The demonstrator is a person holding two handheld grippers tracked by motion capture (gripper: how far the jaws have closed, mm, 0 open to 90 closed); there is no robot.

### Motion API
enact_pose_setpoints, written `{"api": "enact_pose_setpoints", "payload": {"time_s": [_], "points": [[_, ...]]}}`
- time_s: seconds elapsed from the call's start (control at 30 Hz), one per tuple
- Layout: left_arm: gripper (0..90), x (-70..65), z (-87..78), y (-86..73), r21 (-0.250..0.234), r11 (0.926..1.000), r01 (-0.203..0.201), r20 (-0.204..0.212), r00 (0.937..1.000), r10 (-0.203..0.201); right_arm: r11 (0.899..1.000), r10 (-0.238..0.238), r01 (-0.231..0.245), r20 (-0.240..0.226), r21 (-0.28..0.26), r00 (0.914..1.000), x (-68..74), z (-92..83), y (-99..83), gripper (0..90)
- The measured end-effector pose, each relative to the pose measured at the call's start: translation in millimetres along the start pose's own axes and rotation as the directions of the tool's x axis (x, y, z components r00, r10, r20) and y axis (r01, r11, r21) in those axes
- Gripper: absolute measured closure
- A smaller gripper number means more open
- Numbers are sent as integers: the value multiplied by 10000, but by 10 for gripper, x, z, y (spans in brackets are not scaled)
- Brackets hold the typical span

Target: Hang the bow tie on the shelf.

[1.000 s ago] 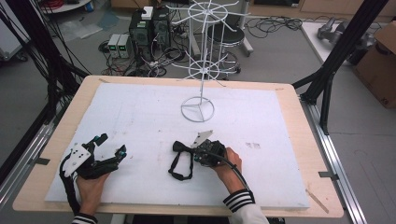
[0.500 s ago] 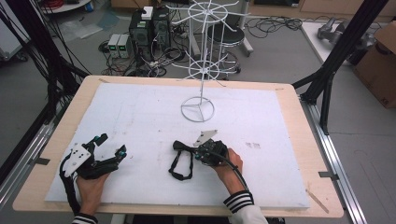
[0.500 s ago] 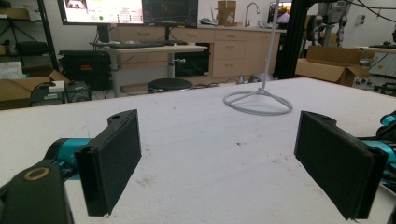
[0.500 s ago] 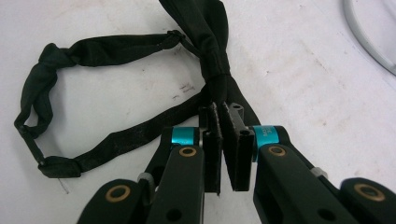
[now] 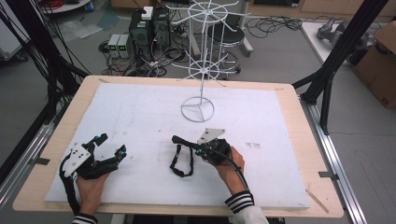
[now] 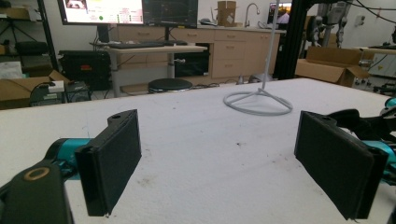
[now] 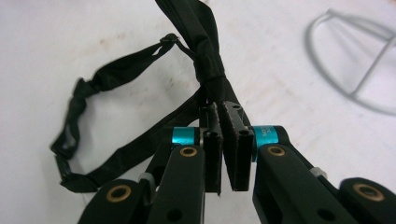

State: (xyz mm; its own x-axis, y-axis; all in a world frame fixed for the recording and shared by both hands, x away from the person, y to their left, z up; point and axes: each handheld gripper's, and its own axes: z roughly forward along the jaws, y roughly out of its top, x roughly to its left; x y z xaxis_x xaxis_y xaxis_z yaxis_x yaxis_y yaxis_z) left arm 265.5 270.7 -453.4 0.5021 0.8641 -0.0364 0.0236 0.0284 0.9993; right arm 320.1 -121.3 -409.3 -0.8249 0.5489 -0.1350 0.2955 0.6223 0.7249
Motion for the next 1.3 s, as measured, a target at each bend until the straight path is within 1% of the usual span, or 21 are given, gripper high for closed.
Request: {"api": "enact_pose_setpoints", "payload": {"time_s": [0.17, 0.27, 0.3, 0.37, 0.43, 0.5, 0.6, 0.7, 0.73, 0.83, 0.87, 0.93, 1.07, 1.17, 1.3], "points": [[150, -1, -1, 0, 12, 10000, -42, 6, 10000, 42, 9964, 240, -227, 152, -815, 9996, -14, -48, 19, 866], [150, -2, 0, 0, 7, 10000, -39, 7, 10000, 39, 9932, 289, -266, 190, -1132, 9994, -17, -88, 23, 865], [150, -1, 0, 0, 8, 10000, -29, 8, 10000, 29, 9919, 300, -277, 161, -1242, 9994, -23, -103, 23, 866], [150, -1, 0, 0, 6, 10000, -28, 8, 10000, 28, 9886, 377, -336, 252, -1470, 9990, -35, -133, 22, 866], [150, -2, 0, 0, 4, 10000, -32, 11, 10000, 32, 9837, 572, -511, 303, -1722, 9979, -50, -167, 19, 866], [150, 0, -1, 0, 9, 10000, -35, 11, 10000, 35, 9767, 724, -630, 388, -2053, 9966, -63, -207, 18, 867], [150, -1, 0, 0, 5, 10000, -27, 10, 10000, 27, 9633, 908, -744, 521, -2580, 9945, -83, -269, 17, 867], [150, -1, 0, 0, 4, 10000, -12, 0, 10000, 12, 9504, 978, -718, 717, -3025, 9926, -95, -325, 19, 868], [150, 0, 0, 0, 6, 10000, -24, 10, 10000, 24, 9453, 1079, -784, 767, -3166, 9912, -96, -345, 18, 868], [150, -1, 0, 0, 8, 10000, -29, 8, 10000, 29, 9333, 1312, -946, 838, -3464, 9878, -112, -393, 24, 869], [150, -1, 0, 0, 6, 10000, -14, -3, 10000, 14, 9313, 1351, -986, 810, -3507, 9875, -122, -405, 28, 869], [150, -1, 0, 0, 6, 10000, -7, -9, 10000, 7, 9235, 1457, -1051, 841, -3689, 9857, -132, -425, 33, 869], [150, -1, 0, 0, 6, 10000, -13, -3, 10000, 13, 9041, 1662, -1197, 794, -4102, 9829, -145, -454, 34, 869], [150, -1, 0, 0, 2, 10000, -6, -5, 10000, 6, 8936, 1729, -1161, 938, -4336, 9805, -151, -478, 35, 868], [150, -1, 0, 0, 2, 10000, -6, -8, 10000, 6, 8660, 1927, -1184, 1056, -4858, 9756, -158, -535, 36, 868]]}}
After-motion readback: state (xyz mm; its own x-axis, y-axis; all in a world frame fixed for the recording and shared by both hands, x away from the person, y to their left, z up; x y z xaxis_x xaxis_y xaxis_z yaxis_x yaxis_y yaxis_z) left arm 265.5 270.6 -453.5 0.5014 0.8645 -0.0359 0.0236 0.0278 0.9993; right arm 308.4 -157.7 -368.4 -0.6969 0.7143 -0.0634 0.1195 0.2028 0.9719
